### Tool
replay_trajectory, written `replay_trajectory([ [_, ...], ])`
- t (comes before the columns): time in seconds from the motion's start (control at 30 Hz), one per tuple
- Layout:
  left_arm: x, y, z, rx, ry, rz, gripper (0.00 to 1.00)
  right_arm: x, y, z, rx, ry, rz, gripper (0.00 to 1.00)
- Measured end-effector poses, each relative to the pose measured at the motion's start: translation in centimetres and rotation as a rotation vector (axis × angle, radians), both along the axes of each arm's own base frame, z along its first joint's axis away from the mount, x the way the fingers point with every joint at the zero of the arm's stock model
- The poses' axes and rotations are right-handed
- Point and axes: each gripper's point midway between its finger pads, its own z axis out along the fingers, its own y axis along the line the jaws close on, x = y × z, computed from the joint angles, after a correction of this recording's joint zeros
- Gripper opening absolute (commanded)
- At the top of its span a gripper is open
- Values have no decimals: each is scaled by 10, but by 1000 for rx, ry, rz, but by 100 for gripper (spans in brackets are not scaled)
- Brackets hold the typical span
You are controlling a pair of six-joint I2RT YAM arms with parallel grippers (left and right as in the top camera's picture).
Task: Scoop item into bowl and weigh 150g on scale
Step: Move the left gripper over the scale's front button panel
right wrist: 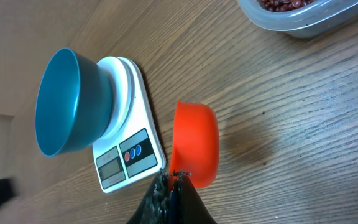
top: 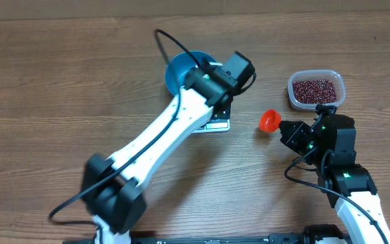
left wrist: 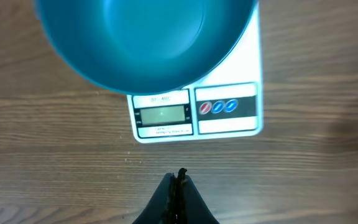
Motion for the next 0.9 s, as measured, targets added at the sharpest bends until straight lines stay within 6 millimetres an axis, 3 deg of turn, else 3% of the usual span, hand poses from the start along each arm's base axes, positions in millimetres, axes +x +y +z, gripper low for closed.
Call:
replay_trajectory([
  [0.1, 3, -3, -23, 35, 32, -22, 4, 0, -1, 0, -4, 1, -3, 4],
  [0.17, 6, -5, -28, 42, 31, -45, 4, -1, -3, -2, -12, 8, -12, 4],
  [0.53, 12, -22, -28, -1, 25, -186, 4, -1, -6, -4, -24, 15, -25, 4],
  [0.77, 2, -23, -31, -2, 83, -255, 4, -1, -6, -4, -26, 16, -27, 4],
  [0.9, -4, -19, -15, -13, 66, -285, 4, -1, -6, -4, -26, 15, -27, 4],
])
